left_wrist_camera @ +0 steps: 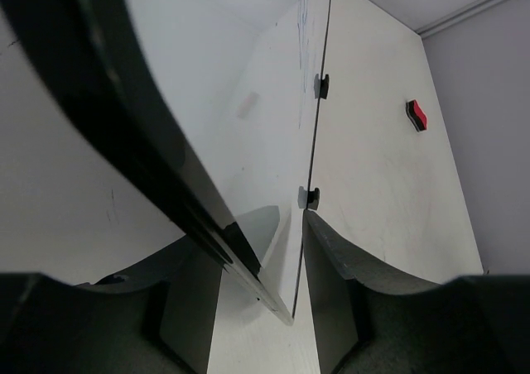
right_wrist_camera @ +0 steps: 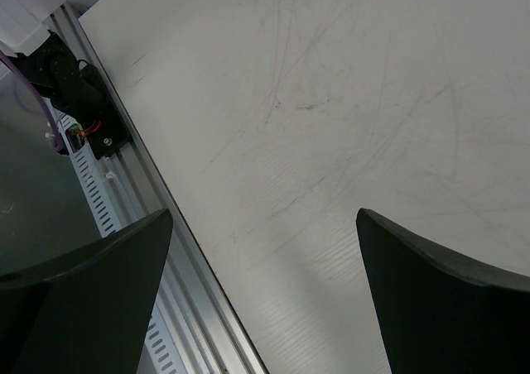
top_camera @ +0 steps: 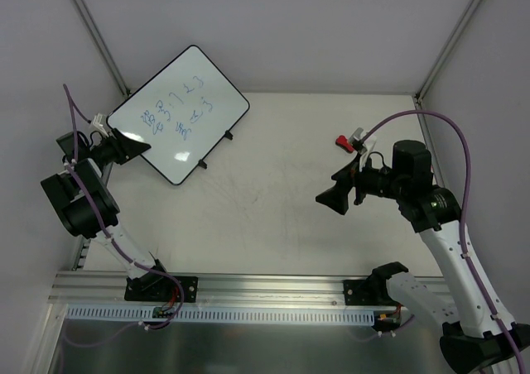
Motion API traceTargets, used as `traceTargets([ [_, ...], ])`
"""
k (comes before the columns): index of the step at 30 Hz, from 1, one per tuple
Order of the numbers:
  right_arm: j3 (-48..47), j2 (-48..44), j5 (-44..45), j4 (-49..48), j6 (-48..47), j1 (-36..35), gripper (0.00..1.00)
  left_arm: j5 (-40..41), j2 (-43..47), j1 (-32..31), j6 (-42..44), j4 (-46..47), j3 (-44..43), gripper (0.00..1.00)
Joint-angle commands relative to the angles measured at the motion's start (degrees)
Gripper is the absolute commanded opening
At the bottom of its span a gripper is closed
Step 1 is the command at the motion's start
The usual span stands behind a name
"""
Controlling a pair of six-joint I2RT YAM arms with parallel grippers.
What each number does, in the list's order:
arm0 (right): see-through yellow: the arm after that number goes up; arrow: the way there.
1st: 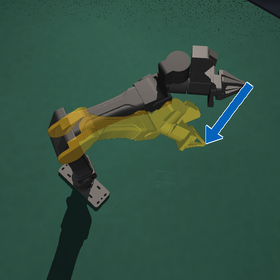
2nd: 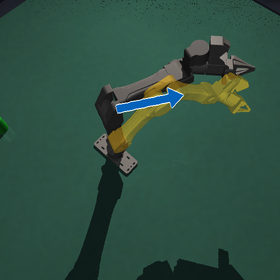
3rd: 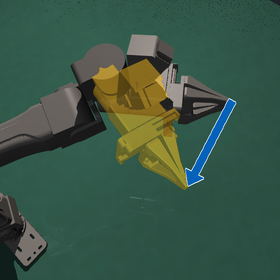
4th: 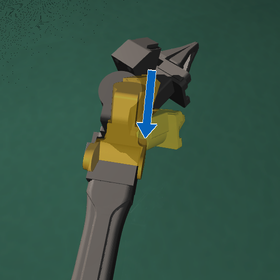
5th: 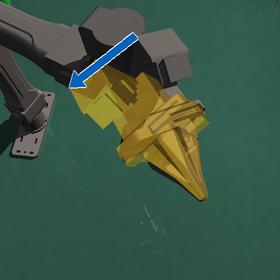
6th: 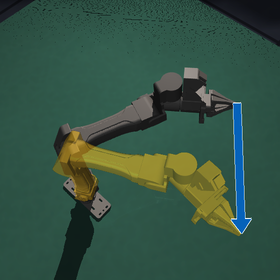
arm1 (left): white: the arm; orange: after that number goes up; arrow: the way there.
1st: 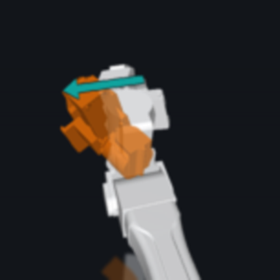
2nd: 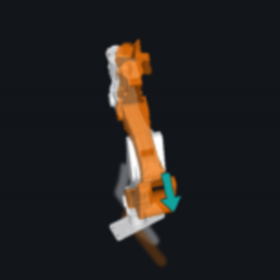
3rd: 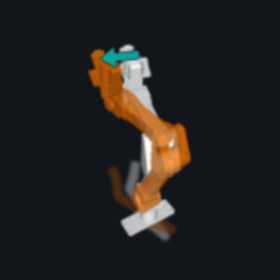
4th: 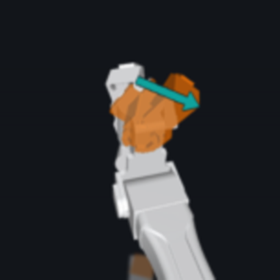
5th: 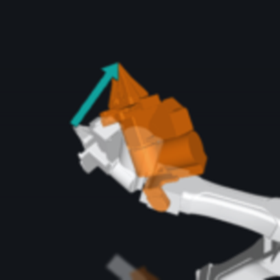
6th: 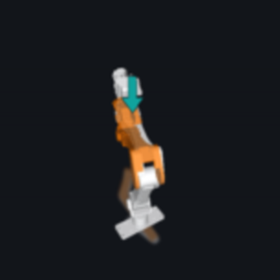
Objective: Erase the whiteboard
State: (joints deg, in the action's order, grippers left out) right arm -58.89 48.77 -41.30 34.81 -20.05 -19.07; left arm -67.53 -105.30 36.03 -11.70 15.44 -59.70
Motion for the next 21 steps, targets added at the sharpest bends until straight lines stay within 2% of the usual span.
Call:
traceTargets([
  [1, -2.37, 0.53, -1.5, -1.94, 0.19, -0.35, 0.99, -3.66, -0.7, -0.35, -0.77, 3.98, -1.91, 0.42],
  [7, -2.45, 0.97, -1.77, -1.85, 0.19, -0.35, 0.99, -4.45, -1.67, -1.67, -1.65, 4.6, -3.05, 0.41],
  [11, -2.37, 1.23, -1.85, -1.85, 0.19, -0.35, 0.99, -4.72, -2.19, -2.1, -2.18, 4.86, -3.84, 0.35],
  [15, -2.37, 1.41, -1.86, -1.85, 0.28, -0.35, 0.99, -5.24, -1.93, -2.11, -2.53, 5.04, -4.19, 0.22],
  [16, -2.37, 1.41, -1.94, -1.94, 0.28, -0.35, 0.99, -5.33, -1.76, -2.02, -2.53, 5.12, -4.11, 0.14],
  [21, -2.37, 1.67, -2.29, -1.85, 0.1, -0.35, 0.99, -6.04, -0.79, -2.11, -2.53, 5.47, -3.76, 0.05],
])
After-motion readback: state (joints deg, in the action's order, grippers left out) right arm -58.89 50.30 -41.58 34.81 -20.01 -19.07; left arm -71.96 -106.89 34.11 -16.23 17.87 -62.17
